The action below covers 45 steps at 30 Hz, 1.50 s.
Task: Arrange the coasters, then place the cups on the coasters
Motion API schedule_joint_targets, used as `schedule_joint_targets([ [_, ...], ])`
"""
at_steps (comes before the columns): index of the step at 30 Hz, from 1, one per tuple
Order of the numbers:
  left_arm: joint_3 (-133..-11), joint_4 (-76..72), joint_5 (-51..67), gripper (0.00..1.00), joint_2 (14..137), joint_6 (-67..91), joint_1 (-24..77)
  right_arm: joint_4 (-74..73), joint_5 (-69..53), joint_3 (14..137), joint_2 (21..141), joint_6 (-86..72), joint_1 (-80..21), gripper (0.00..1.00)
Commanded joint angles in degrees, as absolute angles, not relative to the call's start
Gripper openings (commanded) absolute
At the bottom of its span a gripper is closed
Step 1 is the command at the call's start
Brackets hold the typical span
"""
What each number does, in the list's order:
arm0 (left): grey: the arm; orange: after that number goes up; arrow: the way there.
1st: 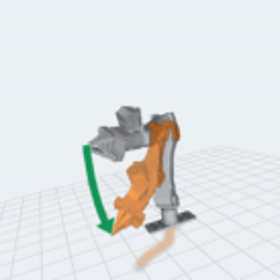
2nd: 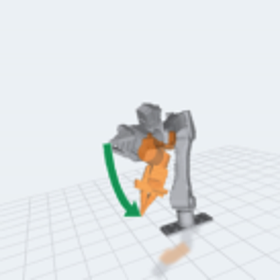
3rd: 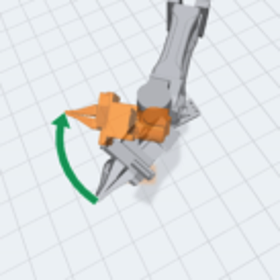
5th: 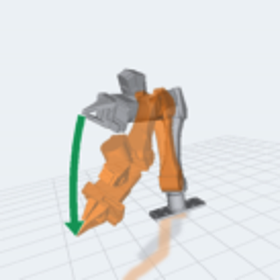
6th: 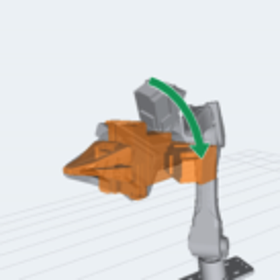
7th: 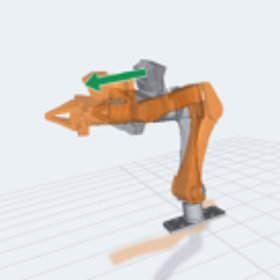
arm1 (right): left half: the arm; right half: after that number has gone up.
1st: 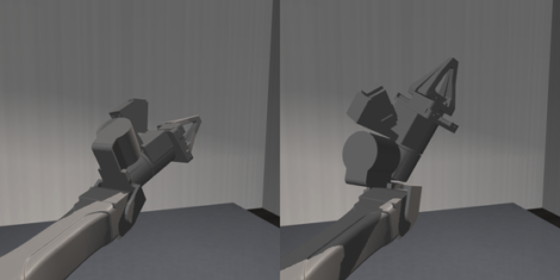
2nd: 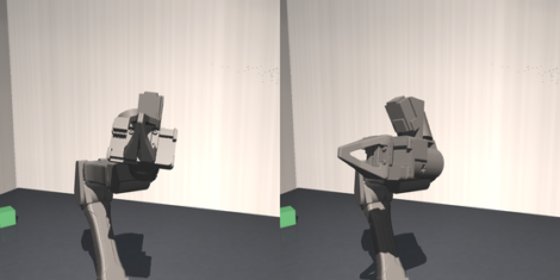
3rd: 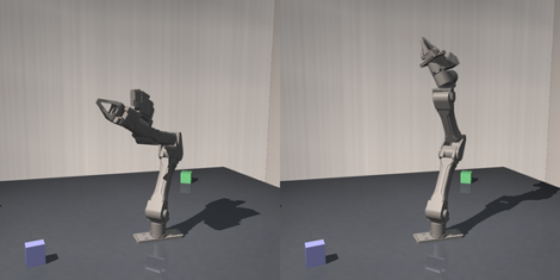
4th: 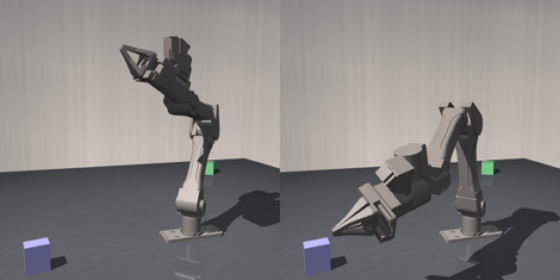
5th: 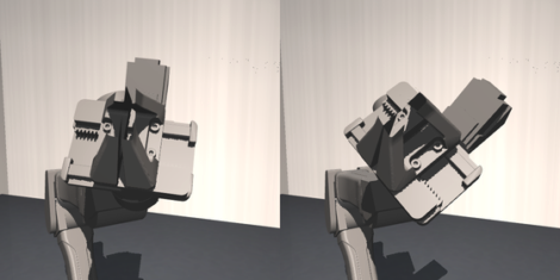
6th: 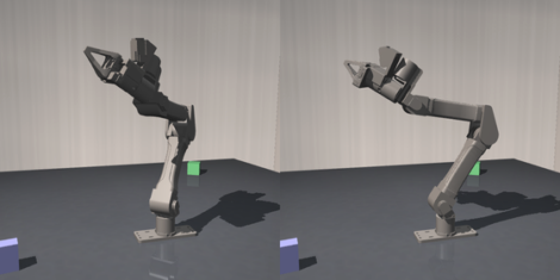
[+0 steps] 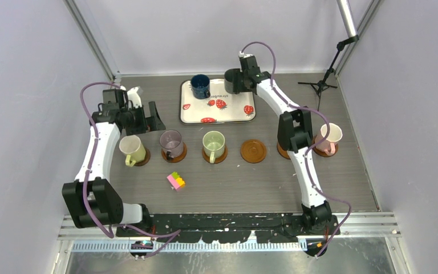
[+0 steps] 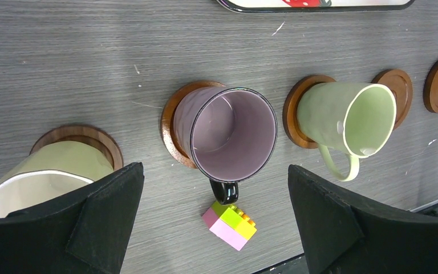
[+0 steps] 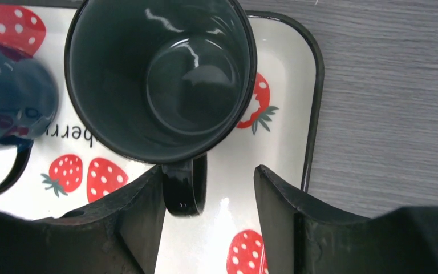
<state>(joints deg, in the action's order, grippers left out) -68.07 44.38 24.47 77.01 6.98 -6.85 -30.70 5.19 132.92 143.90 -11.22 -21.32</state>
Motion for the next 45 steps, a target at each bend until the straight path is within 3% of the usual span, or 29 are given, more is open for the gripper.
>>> schedule_joint_targets([
  [1,-68.1,43.1,24.1,1.0,77.2,6.0,-7.4,-28.6,7.4,137.3,146.1,-12.5,-21.5,0.58],
  [9,-68.0,43.3,24.1,1.0,77.5,5.5,-8.0,-30.0,8.8,141.9,149.3,-11.6,-21.5,0.44],
  [17,-67.9,43.3,24.7,1.0,77.1,5.2,-8.7,-31.0,9.4,135.7,142.4,-9.6,-21.5,0.01],
  [33,-67.0,42.9,27.0,1.0,75.8,5.1,-9.1,-18.9,12.8,89.7,104.7,-8.8,-21.2,0.0],
  [45,-67.3,44.2,26.1,1.0,73.8,6.2,-9.1,-17.1,11.6,62.7,78.2,-9.9,-16.9,0.0],
])
